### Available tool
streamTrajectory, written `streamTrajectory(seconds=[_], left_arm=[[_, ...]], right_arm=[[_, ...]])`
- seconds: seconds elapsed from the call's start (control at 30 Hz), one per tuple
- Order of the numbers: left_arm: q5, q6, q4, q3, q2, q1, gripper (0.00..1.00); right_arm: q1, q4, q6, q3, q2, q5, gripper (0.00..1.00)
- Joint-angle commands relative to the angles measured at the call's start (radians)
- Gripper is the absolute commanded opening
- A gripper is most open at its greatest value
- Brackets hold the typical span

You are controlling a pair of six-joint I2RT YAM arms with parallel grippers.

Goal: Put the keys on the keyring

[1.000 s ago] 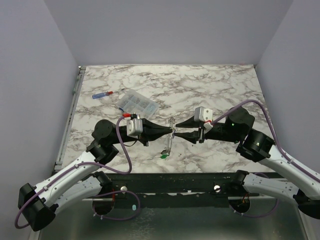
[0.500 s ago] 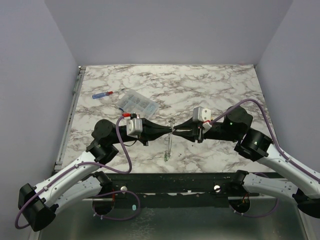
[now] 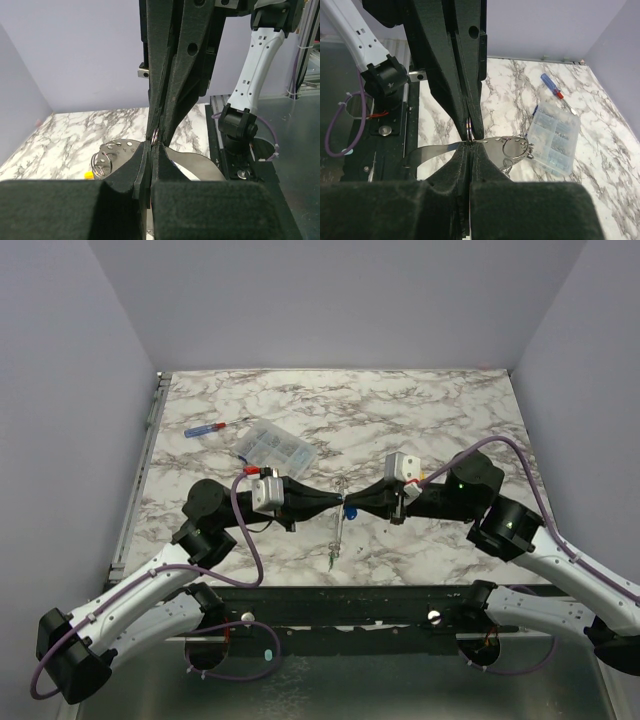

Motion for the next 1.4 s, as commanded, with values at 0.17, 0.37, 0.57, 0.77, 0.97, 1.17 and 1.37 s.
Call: streamTrajectory(seconds=[0.17,0.37,0.57,0.77,0.97,1.17,1.37], left_arm=[[0.011,0.083,-0.05,-0.002,-0.031,0.004,0.21],[-0.035,0.218,-0.25,0.049,-0.031,0.004,0.47],[-0.069,0.283,-0.357,0.076,-0.033,0.005,0.53],[-0.054,0.308,-0.389,0.095,-0.018,0.003,0.51],[0.027,0.28,-0.391,0.153,0.051,0.003,0.47],[0.079,0.258,-0.39,0.194,0.111,0.0,0.42],[0.132,0.229,-0.395,0.21,0.165,-0.001,0.42]], right_arm=[[0.004,-0.049,-0.041,0.051,0.016,0.062,0.01],[0.004,-0.2,-0.075,0.083,0.035,0.143,0.01],[0.004,-0.297,-0.082,0.091,0.043,0.192,0.01],[0.004,-0.405,-0.085,0.136,0.077,0.209,0.01],[0.004,-0.428,-0.083,0.15,0.097,0.2,0.01],[0.004,-0.426,-0.081,0.149,0.099,0.192,0.01],[0.004,-0.418,-0.082,0.145,0.085,0.175,0.01]])
